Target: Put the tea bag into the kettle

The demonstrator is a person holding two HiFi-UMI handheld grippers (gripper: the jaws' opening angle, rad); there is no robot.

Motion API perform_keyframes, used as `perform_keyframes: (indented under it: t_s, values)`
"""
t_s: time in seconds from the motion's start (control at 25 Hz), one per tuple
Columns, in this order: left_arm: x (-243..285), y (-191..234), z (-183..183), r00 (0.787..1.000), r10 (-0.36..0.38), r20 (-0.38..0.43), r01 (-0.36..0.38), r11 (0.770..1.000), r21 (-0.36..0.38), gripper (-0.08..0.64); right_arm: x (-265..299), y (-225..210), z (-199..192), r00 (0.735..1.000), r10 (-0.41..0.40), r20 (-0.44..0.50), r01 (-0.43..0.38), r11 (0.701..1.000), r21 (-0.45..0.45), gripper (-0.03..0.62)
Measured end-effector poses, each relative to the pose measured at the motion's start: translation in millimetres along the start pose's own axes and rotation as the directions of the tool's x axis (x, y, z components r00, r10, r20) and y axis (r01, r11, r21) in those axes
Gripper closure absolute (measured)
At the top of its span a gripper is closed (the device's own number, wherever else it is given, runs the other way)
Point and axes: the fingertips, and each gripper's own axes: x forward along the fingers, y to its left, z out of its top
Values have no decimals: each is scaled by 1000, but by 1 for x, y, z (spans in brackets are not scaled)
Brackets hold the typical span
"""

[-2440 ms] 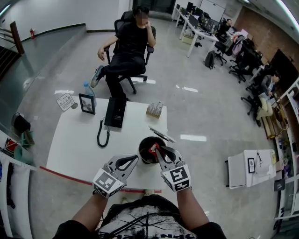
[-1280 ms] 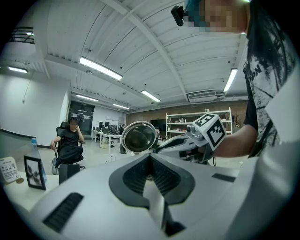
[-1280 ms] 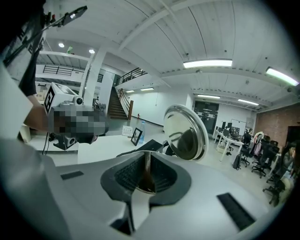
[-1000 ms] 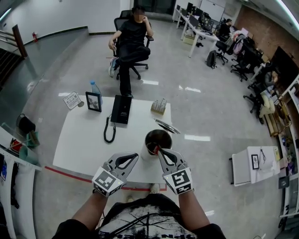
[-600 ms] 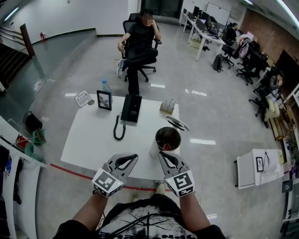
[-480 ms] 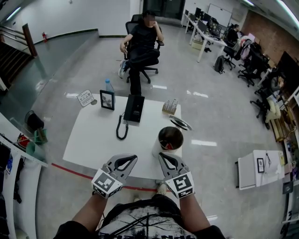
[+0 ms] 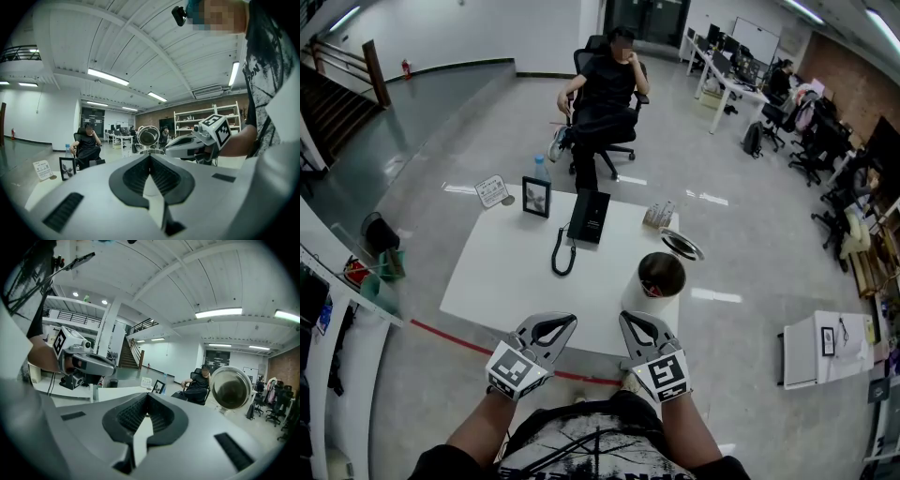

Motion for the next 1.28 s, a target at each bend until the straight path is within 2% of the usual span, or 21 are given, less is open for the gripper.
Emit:
perform_keyframes:
  t_s: [0.4,0.96,1.28]
  values:
    - [-12,1,-1,1000,14,6,-14,1000,-3,552,3,9,-4,1000,9,-25,-9,1000,-8,583]
    - [-17,0,-2,1000,21,-5,-21,1000,-4,552,3,11,-4,1000,13,-12,-13,1000,8,583]
    - [-25,-1,-3,999,35,-5,-36,999,-10,552,5,19,-1,1000,15,-12,-16,1000,-20,583]
